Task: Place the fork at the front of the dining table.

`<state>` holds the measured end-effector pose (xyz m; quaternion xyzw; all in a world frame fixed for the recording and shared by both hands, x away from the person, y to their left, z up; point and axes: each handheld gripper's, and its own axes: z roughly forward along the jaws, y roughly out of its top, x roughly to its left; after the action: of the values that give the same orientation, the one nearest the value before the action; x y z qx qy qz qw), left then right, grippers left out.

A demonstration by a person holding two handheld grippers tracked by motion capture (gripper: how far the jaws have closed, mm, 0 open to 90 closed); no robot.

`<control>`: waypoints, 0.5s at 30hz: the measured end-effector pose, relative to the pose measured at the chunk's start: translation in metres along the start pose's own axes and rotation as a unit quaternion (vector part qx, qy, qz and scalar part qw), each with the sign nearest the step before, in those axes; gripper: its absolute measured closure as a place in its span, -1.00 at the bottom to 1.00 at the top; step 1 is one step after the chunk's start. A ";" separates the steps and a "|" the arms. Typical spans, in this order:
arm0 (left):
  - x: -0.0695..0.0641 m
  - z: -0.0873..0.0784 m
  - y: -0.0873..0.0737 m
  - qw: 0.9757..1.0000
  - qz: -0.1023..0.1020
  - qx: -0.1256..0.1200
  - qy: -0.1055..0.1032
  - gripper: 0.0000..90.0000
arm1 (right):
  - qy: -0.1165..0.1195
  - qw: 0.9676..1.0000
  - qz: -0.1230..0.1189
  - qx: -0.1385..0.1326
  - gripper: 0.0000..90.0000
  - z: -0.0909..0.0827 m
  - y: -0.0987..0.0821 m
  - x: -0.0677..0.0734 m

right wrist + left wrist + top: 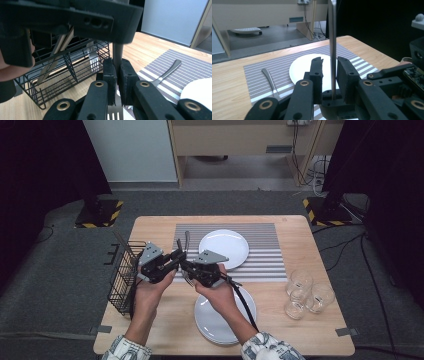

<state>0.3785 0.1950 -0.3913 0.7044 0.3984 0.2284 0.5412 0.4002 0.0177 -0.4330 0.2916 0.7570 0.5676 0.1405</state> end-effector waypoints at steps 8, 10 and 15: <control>-0.004 0.002 0.000 1.000 0.002 0.000 -0.015 0.83 | 0.000 1.000 0.002 -0.005 0.89 -0.003 0.002 0.000; -0.004 0.002 0.000 1.000 0.000 -0.002 -0.016 0.86 | 0.000 1.000 -0.001 -0.004 0.89 -0.004 0.002 0.001; -0.005 0.001 0.000 1.000 0.005 -0.001 -0.015 0.92 | -0.001 1.000 -0.003 -0.004 0.88 -0.004 0.001 0.001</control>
<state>0.3767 0.1906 -0.3916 0.7089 0.3867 0.2213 0.5468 0.3976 0.0151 -0.4305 0.2892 0.7556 0.5699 0.1435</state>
